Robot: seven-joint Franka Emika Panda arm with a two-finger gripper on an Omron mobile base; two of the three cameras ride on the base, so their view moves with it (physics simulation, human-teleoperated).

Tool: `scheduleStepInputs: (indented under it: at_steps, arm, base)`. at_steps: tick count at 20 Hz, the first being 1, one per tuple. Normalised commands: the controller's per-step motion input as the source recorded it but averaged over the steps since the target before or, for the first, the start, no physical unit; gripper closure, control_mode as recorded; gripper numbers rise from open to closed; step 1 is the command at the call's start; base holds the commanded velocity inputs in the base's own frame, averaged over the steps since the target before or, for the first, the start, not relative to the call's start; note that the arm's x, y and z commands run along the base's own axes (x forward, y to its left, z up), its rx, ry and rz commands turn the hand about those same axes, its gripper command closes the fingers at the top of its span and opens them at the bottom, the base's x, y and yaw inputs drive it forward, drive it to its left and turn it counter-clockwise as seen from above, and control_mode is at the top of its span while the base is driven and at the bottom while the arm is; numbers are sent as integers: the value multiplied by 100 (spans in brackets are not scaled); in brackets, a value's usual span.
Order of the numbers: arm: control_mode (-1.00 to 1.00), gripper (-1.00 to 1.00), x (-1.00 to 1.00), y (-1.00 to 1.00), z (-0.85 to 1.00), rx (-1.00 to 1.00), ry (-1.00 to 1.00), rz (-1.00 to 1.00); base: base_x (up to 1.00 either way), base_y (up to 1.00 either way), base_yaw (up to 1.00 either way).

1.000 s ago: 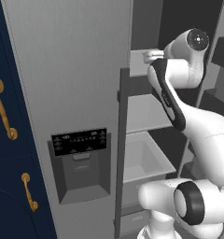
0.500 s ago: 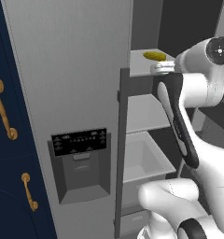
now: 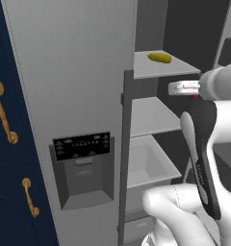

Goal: Take the strawberry from the fridge and place it on top of the pancake, located on the dining counter.

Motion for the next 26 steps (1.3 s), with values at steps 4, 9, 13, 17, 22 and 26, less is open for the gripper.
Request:
scheduleStepInputs:
  at_steps: [4,9,13,17,22,26]
  arm:
    - [-100,100,-66,11,-6,-1,0,0]
    - [-100,100,-69,21,-14,0,0,3]
    - [-100,100,-57,29,-21,0,-1,13]
    - [-100,100,-29,57,-19,-3,0,24]
    - [-100,100,-2,25,-10,-2,4,19]
    - [-100,100,0,0,-32,-3,5,-11]
  base:
    - [0,0,0]
    - [0,0,0]
    - [0,0,0]
    - [0,0,0]
    - [0,0,0]
    - [0,0,0]
